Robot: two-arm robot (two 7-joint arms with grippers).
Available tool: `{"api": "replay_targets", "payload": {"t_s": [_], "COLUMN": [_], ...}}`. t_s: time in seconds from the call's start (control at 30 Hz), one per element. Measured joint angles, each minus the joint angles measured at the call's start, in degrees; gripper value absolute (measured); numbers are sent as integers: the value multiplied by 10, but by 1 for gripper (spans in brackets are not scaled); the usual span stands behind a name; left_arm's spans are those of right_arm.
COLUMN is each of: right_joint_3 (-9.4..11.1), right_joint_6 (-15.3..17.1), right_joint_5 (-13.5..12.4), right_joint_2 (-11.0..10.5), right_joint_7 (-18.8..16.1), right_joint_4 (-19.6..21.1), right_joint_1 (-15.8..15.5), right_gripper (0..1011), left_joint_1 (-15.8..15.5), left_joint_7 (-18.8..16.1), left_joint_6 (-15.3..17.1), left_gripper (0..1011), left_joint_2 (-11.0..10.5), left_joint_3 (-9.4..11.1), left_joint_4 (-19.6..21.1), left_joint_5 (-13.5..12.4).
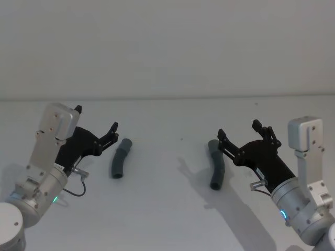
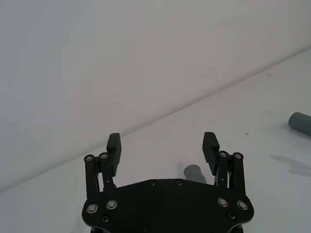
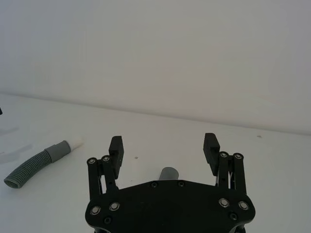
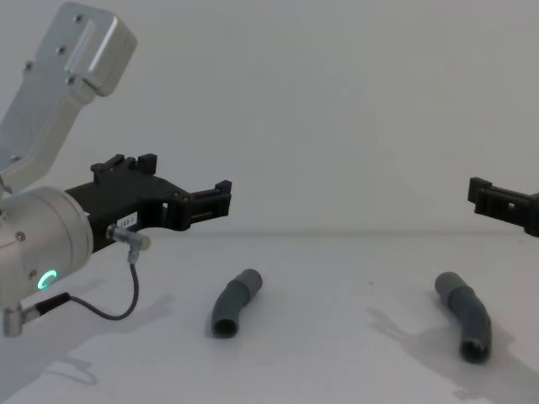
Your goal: Use both hands to pick up one end of the pipe from the table, align the ends, and insert them.
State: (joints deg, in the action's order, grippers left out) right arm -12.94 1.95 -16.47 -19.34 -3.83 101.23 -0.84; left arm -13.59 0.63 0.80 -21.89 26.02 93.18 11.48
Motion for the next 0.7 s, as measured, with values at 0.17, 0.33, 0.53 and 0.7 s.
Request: {"api": "replay_targets", "payload": {"t_s": [0.17,0.33,0.53,0.7], "right_joint_3": [0,0,0,0], "right_joint_6": [0,0,0,0], "right_joint_5": [0,0,0,0], "right_joint_2": [0,0,0,0], "right_joint_7": [0,0,0,0], "right_joint_4": [0,0,0,0], "right_joint_1": [0,0,0,0], "right_gripper": [1000,1000,1000,1000], "left_joint_1": [0,0,0,0], "left_joint_7": [0,0,0,0], "left_joint_6": [0,0,0,0], "left_gripper": [1002,1001,1001,1002], "left_joint_2": [0,0,0,0], "left_joint_3": [0,0,0,0], "left_joint_4": [0,0,0,0], "left_joint_5": [0,0,0,0]}}
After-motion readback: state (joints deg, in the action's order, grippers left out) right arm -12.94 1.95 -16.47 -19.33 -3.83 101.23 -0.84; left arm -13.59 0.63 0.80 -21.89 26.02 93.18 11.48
